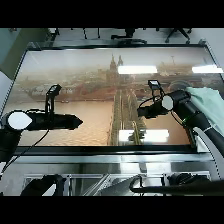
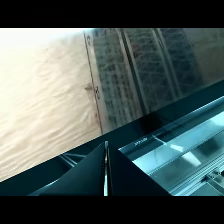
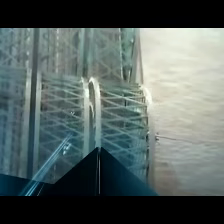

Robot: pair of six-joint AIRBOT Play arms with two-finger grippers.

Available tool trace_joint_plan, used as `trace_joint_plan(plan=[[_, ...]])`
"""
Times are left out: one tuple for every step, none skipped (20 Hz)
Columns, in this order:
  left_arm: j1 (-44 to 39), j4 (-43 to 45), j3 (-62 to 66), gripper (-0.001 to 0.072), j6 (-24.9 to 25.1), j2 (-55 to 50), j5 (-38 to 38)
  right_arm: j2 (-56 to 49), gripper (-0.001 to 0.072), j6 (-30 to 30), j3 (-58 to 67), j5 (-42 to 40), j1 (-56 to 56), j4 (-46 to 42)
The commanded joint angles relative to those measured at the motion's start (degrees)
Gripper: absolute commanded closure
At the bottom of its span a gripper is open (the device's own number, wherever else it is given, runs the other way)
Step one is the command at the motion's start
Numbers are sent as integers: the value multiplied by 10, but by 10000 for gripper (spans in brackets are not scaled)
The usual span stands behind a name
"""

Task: Fold the shirts.

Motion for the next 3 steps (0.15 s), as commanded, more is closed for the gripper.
trace_joint_plan(plan=[[5,0,-1,693,0,1,0,0,693,0,-1,-1,1,2],[5,0,-1,693,0,1,0,0,693,0,-1,-1,1,2],[5,0,-1,693,0,1,0,0,693,0,-1,-1,1,2]])
